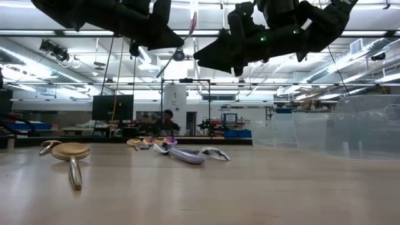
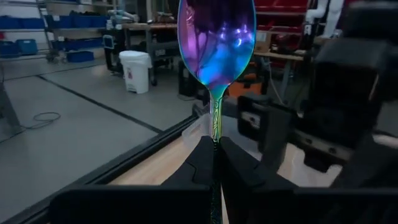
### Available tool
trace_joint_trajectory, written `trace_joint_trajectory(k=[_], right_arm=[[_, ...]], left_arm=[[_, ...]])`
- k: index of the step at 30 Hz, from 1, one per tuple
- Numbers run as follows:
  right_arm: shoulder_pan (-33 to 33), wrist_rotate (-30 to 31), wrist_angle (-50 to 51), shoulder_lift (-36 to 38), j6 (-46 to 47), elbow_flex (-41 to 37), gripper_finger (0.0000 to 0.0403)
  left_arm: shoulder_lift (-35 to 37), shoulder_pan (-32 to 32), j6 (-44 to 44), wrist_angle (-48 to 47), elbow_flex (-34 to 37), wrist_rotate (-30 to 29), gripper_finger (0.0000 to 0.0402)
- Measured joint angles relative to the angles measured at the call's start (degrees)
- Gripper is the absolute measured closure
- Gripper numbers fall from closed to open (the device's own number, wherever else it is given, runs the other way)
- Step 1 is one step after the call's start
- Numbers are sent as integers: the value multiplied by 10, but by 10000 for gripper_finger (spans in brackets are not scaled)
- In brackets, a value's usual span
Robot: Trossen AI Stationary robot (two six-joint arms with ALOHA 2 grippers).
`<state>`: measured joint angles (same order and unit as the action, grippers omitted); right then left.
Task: Sort silverware by color (type)
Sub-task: Put the blue spoon into the black bin
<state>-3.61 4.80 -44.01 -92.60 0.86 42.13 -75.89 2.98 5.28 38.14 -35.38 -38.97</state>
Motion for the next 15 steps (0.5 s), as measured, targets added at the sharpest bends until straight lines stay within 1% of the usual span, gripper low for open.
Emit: trace_joint_trajectory(k=[4, 8, 10, 12, 15], right_arm=[[-10, -4, -2, -1, 0, 0, 202], [-14, -2, -7, -1, -16, 0, 202], [-18, -14, -5, -1, -20, 0, 202], [-25, -34, -5, -1, -20, 0, 202], [-35, -74, -8, -1, -20, 0, 202]], left_arm=[[-27, 0, -30, 61, -1, 7, 383], [-67, 0, -72, 153, -1, 9, 383], [-86, -1, -87, 194, -1, 23, 383], [-102, -5, -90, 210, 0, 43, 383], [-118, -16, -90, 229, 0, 90, 382]])
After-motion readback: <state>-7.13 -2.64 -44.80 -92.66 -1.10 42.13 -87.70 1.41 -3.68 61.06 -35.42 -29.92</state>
